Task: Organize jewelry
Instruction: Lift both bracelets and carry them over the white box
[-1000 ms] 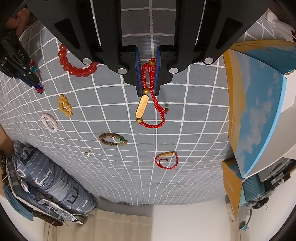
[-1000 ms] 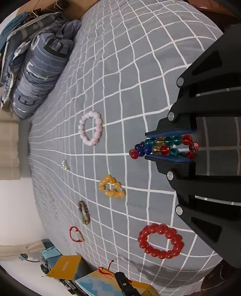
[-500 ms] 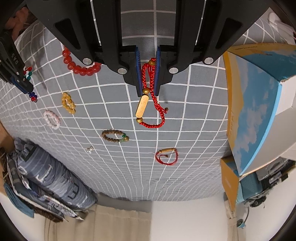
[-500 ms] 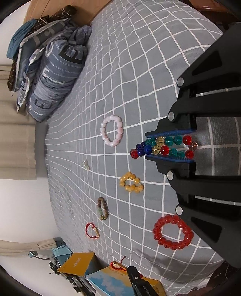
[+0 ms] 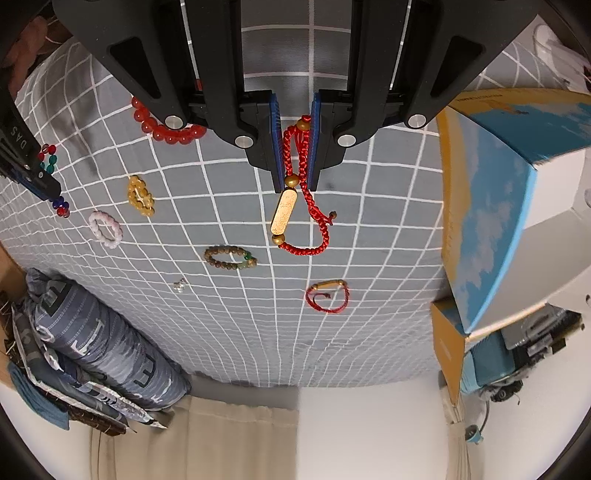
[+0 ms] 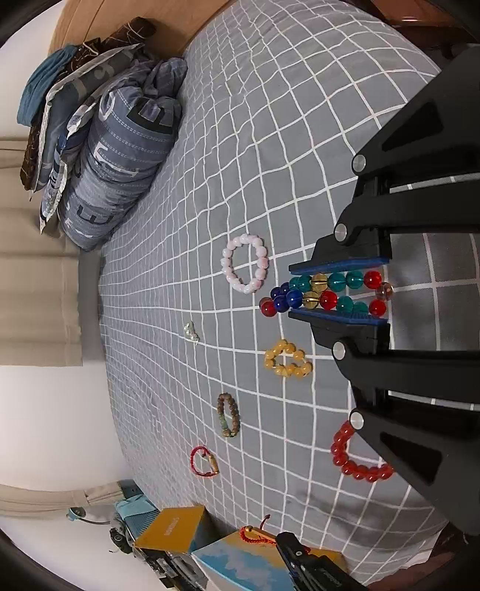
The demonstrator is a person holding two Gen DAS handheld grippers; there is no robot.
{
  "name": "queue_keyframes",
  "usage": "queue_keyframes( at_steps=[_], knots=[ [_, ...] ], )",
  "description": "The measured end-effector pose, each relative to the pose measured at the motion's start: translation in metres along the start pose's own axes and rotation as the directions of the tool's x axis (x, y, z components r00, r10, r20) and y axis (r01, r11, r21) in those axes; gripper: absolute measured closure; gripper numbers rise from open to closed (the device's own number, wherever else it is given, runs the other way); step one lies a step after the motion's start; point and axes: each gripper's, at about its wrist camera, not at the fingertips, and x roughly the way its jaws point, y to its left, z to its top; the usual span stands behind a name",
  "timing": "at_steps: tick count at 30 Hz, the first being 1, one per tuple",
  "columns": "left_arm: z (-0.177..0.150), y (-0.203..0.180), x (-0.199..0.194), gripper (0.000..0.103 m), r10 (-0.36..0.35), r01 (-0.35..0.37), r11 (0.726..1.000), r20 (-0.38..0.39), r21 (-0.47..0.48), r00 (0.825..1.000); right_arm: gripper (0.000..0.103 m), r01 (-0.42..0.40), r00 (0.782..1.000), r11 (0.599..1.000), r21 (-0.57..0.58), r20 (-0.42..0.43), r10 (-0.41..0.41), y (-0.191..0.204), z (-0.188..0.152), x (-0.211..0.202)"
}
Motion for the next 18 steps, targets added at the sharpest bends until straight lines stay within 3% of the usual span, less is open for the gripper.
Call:
queue_keyframes(
  at_steps=[9, 18],
  knots=[
    [0.018, 0.010, -0.011, 0.092, 0.023, -0.023, 1.000, 0.009, -0.003, 1.000, 0.086, 0.003, 1.000, 1.000, 0.000, 0.007, -0.003, 0.011, 0.024, -0.012],
    [0.048, 0.051, -0.034, 0.092, 0.050, -0.049, 0.998, 0.022, -0.032, 0.999, 0.086, -0.026, 0.999, 0.999, -0.032, 0.033, 0.027, 0.048, 0.064, -0.027]
  ],
)
